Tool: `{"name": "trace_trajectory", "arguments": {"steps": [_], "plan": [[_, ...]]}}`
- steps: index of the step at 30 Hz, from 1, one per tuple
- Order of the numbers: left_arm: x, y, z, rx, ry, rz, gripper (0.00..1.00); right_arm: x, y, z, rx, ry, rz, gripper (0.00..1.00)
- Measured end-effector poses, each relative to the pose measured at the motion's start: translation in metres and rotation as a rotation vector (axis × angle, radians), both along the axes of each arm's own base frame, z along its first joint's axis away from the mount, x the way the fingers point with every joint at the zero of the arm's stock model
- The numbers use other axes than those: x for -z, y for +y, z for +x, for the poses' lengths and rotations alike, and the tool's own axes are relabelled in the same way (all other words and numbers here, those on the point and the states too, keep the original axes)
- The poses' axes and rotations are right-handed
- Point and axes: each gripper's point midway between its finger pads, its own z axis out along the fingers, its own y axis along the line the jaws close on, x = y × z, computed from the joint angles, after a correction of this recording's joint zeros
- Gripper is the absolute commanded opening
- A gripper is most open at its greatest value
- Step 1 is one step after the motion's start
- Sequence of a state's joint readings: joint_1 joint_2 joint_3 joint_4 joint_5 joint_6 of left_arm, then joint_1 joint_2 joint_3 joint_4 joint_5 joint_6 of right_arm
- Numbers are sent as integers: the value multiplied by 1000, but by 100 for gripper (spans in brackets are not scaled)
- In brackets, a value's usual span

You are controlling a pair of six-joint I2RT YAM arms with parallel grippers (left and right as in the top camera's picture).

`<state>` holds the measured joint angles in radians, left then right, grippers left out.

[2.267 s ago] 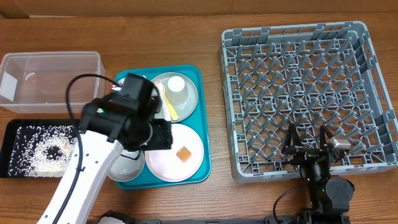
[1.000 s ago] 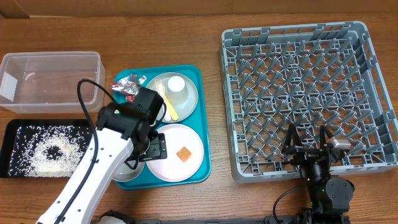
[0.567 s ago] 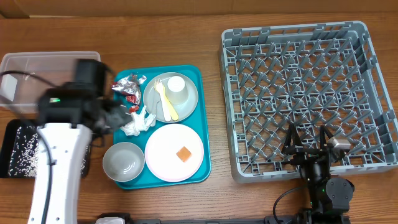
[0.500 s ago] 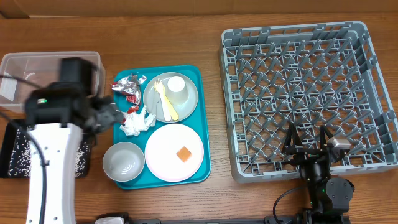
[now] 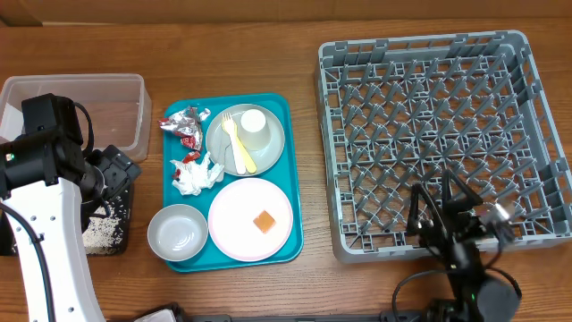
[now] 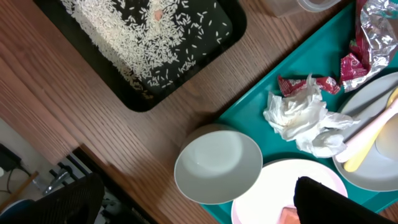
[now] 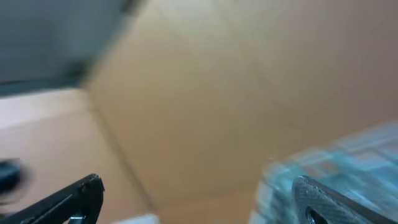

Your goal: Sort waste into correct bins and load items into the dishwasher rack

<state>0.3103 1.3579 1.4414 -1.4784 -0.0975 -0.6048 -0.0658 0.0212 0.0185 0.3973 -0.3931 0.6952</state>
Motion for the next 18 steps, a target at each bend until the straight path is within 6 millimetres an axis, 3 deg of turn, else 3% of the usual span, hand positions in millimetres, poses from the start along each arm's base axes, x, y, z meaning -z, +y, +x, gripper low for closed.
{"name": "trace_trajectory", "arguments": {"steps": [3, 9, 12, 13, 18], "plan": [[0, -1, 3, 2, -13, -8, 100, -25, 12, -20, -80, -119, -9, 100], [0, -3, 4, 5, -19, -21, 100, -33, 23, -25, -157, -77, -17, 100], [0, -4, 5, 6, -21, -26, 100, -65, 28, -40, -176, -141, -37, 100], [0, -5, 5, 6, -21, -28, 100, -88, 30, -50, -183, -185, -49, 100], [0, -8, 5, 10, -26, -48, 100, -129, 32, -57, -192, -224, -62, 100]]}}
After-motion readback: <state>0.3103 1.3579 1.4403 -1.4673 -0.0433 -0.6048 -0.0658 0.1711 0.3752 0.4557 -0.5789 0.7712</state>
